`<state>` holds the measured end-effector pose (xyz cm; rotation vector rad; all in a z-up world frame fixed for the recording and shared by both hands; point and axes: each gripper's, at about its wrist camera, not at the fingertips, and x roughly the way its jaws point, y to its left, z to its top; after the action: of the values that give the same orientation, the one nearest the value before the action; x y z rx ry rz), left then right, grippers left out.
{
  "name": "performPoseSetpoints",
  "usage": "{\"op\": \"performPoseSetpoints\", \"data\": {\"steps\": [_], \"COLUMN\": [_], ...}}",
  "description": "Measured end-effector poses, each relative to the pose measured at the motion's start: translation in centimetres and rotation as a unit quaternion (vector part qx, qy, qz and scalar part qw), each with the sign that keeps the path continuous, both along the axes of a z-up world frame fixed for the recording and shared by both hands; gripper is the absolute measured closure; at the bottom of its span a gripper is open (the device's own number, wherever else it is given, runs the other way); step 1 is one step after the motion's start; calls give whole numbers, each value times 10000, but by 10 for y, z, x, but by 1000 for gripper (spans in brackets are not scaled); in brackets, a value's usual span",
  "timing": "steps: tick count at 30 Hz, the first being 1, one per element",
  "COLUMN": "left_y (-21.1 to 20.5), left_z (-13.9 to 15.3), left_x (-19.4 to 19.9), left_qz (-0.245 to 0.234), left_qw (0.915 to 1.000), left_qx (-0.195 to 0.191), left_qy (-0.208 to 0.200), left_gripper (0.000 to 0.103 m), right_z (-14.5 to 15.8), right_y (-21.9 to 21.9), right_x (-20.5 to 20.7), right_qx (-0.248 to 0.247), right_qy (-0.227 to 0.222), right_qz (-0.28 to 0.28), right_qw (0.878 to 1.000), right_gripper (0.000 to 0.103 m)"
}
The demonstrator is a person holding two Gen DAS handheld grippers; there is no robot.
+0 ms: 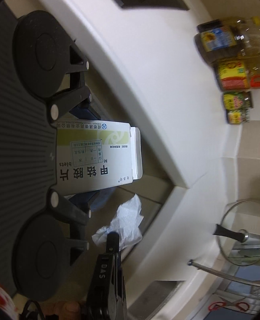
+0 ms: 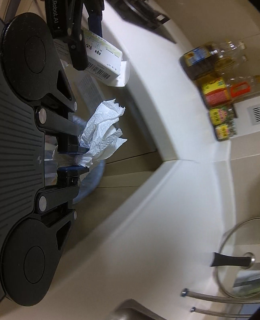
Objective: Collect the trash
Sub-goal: 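Carry the tissue and medicine box down over the wastebasket, then open both tools to drop the tissue and medicine box in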
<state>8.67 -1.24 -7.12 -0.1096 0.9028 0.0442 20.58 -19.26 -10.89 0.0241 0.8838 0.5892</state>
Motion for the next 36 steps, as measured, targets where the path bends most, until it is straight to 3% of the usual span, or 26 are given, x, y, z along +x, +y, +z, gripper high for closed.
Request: {"op": "performPoseSetpoints", "data": {"steps": [9, 15, 24, 36], "left_y": [-8, -14, -13, -10], "left_z": [-88, -133, -155, -179], "left_x": [29, 51, 67, 89], "left_qz": [250, 399, 366, 285], "left_qw": [9986, 9973, 9963, 9952], "left_qx": [-331, -485, -619, -669], "left_qy": [335, 379, 471, 653], "left_gripper": [34, 34, 33, 34], "right_z": [-76, -107, -130, -156], "right_y": [5, 8, 11, 21], "right_x": [23, 43, 52, 67], "right_qx": [-40, -68, -300, -166], "right_qy": [329, 475, 447, 678], "right_qz": [-273, -377, -465, -622], "right_qw": [9991, 9981, 9975, 9956], "right_gripper": [92, 92, 92, 91]}}
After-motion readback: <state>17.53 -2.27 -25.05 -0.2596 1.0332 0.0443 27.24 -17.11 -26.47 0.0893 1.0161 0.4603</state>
